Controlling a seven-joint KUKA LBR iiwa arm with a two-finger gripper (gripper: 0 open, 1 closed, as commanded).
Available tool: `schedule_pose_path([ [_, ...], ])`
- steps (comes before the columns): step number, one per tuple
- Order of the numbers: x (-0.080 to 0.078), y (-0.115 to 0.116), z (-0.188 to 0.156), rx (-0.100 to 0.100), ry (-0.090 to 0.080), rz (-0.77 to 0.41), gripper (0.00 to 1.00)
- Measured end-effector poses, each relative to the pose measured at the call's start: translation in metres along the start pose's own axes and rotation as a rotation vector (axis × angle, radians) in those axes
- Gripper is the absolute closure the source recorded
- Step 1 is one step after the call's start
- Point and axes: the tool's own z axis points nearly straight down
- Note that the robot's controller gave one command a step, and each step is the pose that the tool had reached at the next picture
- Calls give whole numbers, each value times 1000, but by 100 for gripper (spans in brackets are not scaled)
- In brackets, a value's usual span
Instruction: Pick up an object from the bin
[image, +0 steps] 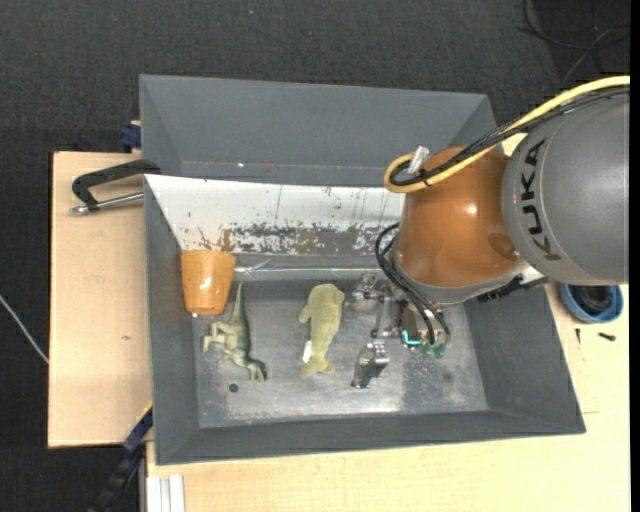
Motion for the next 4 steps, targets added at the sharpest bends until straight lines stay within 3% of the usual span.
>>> schedule_pose_path([
  [1, -60, 15, 90, -1, -20, -383, 0],
  [2, -59, 13, 66, 4, -15, -770, 0],
  [3, -79, 36, 67, 4, -13, -1104, 0],
  [4, -84, 54, 96, 6, -9, -1625, 0],
])
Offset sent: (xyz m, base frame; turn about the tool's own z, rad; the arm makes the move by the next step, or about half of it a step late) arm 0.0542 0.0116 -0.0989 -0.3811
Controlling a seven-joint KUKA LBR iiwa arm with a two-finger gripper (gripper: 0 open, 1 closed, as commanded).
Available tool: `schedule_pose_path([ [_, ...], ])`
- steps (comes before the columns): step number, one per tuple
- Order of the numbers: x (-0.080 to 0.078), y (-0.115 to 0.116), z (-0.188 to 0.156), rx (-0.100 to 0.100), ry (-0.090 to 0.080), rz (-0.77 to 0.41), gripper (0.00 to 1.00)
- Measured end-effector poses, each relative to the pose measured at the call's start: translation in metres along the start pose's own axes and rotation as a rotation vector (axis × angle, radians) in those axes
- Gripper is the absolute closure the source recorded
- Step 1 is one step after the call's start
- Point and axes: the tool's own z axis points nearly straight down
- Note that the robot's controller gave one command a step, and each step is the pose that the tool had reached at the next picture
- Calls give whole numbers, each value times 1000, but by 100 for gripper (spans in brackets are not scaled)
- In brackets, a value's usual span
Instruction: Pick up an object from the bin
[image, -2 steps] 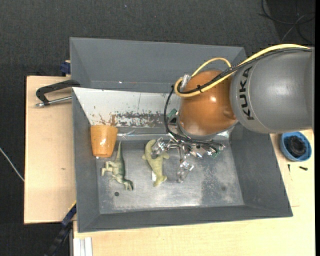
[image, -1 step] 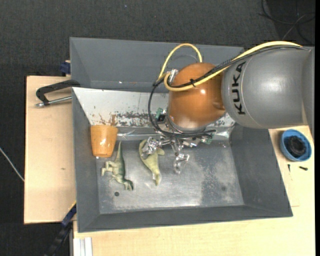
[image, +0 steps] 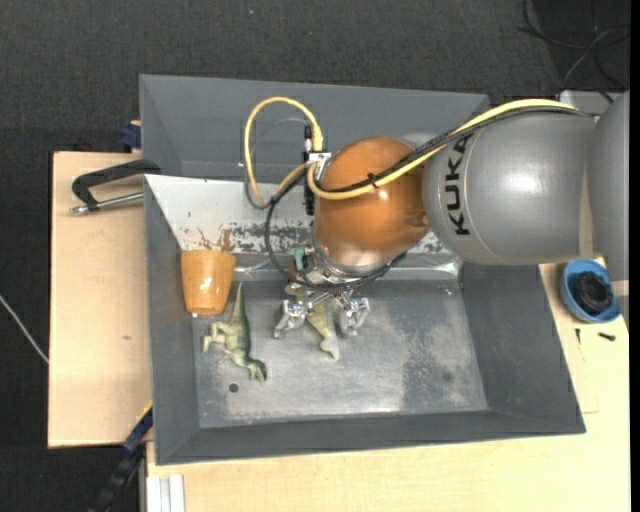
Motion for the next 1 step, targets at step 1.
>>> schedule_pose_path([
  [1, 21, -15, 0, 0, -2, -293, 0],
])
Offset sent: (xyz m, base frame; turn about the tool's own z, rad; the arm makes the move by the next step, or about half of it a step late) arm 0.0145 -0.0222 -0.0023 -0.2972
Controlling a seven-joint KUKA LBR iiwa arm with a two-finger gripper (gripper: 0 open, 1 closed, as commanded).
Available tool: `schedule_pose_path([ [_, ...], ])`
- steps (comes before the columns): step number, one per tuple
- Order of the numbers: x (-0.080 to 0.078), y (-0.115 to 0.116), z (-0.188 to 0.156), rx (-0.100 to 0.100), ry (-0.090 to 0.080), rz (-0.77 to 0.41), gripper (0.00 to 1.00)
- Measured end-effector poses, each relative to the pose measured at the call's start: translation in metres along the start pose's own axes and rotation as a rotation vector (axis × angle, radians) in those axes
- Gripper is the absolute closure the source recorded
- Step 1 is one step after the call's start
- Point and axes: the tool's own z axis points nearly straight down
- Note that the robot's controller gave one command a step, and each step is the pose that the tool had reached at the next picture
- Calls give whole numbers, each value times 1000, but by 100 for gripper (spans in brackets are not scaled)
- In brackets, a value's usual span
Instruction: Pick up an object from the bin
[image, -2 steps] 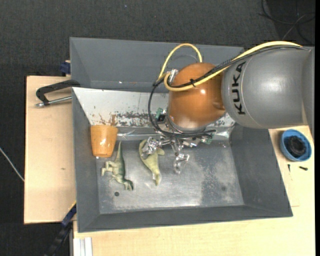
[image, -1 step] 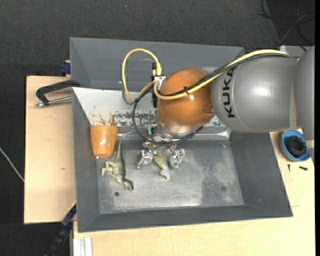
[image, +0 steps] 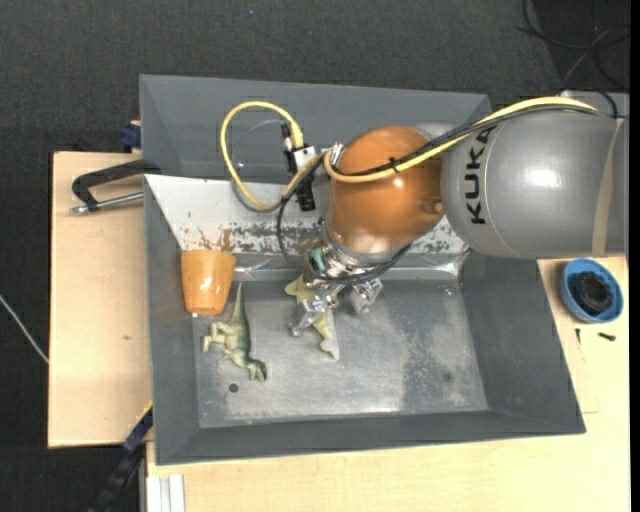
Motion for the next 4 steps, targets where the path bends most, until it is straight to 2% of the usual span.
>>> schedule_pose_path([
  [1, 2, -1, -1, 3, 3, 0, 100],
  [4, -1, -6, -56, 2, 1, 13, 100],
])
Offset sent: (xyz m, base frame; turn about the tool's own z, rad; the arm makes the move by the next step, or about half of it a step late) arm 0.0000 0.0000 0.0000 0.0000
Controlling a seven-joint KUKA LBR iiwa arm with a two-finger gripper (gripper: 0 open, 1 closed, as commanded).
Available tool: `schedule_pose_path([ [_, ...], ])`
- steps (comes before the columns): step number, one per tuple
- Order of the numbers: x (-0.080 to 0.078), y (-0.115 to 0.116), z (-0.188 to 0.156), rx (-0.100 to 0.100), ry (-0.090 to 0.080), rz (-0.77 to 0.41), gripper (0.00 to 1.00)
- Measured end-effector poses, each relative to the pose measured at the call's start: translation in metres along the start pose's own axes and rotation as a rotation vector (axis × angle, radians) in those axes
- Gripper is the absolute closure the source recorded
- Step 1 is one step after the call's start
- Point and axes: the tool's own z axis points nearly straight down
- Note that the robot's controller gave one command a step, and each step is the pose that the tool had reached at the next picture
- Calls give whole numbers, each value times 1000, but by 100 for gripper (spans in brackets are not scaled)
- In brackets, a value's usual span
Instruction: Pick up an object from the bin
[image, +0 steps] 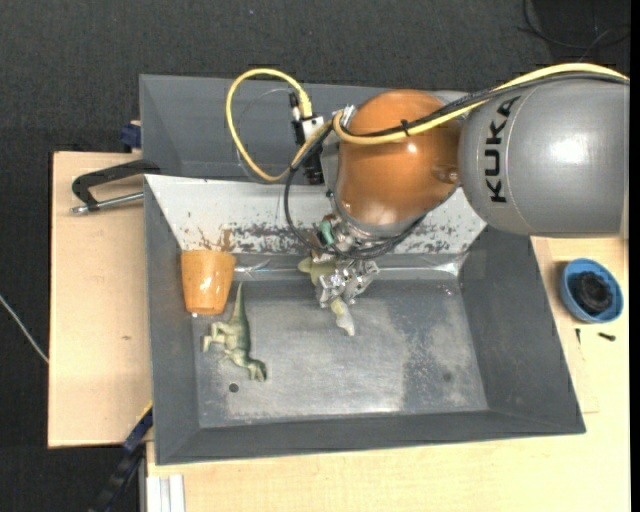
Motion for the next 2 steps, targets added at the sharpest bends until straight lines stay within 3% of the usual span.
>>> schedule_pose_path([
  [1, -1, -3, -50, 3, 1, 4, 100],
  [2, -2, -4, -67, 1, 0, 8, 100],
])
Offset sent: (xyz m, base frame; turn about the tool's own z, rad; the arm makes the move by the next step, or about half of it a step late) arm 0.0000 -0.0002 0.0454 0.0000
